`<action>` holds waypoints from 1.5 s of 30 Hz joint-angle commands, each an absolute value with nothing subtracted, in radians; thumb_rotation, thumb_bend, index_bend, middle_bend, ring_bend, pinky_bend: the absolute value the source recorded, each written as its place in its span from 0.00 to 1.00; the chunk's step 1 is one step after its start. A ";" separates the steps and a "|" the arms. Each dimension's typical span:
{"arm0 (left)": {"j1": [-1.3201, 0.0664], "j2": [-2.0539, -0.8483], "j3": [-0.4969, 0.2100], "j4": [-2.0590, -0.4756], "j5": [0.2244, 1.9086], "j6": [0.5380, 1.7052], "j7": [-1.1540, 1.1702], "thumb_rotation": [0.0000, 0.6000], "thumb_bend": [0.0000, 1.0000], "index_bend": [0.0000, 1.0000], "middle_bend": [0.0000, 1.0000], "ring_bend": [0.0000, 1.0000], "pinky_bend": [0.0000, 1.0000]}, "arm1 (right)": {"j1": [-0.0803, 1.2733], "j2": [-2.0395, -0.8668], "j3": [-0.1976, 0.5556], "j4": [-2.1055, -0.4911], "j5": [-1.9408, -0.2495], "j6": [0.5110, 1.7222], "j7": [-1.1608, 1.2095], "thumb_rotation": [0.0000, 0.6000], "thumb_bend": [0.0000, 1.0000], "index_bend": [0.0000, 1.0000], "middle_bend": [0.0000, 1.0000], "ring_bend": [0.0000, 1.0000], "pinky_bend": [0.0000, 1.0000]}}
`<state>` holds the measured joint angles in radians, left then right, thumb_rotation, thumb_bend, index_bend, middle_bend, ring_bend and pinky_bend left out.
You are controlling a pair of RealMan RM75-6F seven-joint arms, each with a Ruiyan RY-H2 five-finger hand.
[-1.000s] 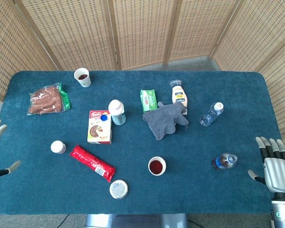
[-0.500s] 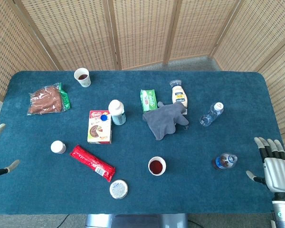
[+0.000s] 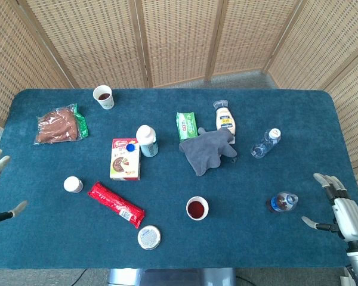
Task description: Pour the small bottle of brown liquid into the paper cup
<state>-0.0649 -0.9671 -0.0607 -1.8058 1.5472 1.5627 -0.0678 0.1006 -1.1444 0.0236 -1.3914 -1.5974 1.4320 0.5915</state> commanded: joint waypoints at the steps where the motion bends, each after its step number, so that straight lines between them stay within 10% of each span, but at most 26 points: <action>1: -0.066 -0.968 -0.061 -1.806 1.546 1.562 -0.066 1.00 0.19 0.00 0.00 0.00 0.00 | 0.122 -1.195 -0.014 -1.236 -1.680 1.465 0.823 1.00 0.00 0.00 0.00 0.00 0.00; 45: -0.072 -0.970 -0.059 -1.810 1.540 1.546 -0.054 1.00 0.19 0.00 0.00 0.00 0.00 | 0.215 -1.408 -0.085 -0.893 -1.645 1.332 1.325 1.00 0.03 0.00 0.00 0.00 0.00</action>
<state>-0.0719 -0.9700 -0.0592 -1.8096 1.5397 1.5465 -0.0541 0.2140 -1.4014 -0.0880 -0.8970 -1.6478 1.3302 1.3199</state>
